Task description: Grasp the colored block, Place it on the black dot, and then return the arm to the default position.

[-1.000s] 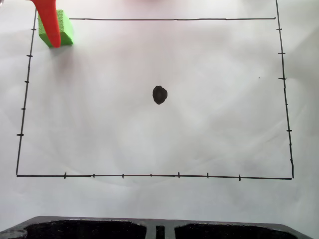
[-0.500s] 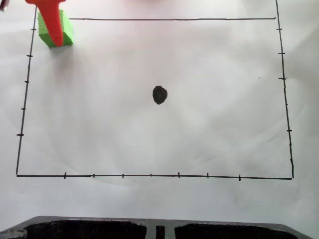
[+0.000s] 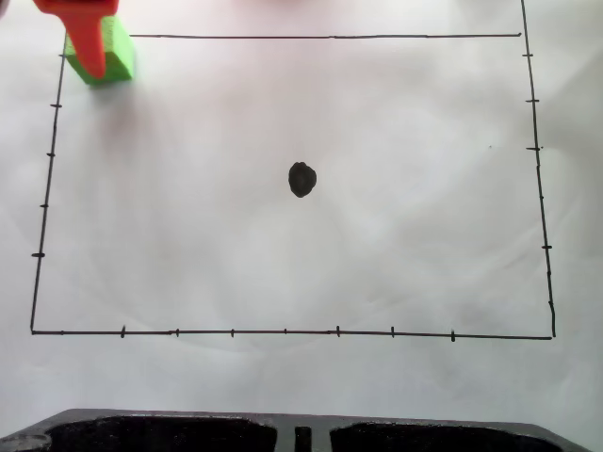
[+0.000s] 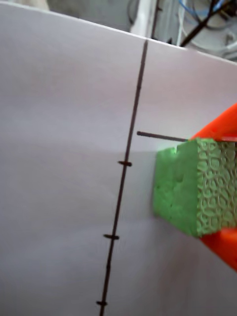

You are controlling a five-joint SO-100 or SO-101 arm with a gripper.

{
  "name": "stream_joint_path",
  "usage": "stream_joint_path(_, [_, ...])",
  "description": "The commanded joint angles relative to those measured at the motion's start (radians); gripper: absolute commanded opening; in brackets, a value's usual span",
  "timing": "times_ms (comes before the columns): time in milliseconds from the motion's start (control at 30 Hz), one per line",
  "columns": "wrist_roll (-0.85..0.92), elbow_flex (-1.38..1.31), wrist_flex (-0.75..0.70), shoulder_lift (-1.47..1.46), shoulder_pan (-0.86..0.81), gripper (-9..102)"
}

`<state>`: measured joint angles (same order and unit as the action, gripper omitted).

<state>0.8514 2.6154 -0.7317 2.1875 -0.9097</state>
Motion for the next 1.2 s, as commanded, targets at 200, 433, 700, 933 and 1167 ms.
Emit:
stream_joint_path(200, [-0.198,-0.150,-0.172,0.020,0.112,12])
stream_joint_path(433, [-0.502,-0.397,-0.388,-0.110,0.351,11])
stream_joint_path(700, [-0.681,-0.495,-0.411,-0.241,0.575,11])
stream_joint_path(933, [-0.802,-0.522,-0.377,-0.322,0.764,11])
stream_joint_path(1167, [-0.890,-0.584,-0.354,-0.403,0.914,11])
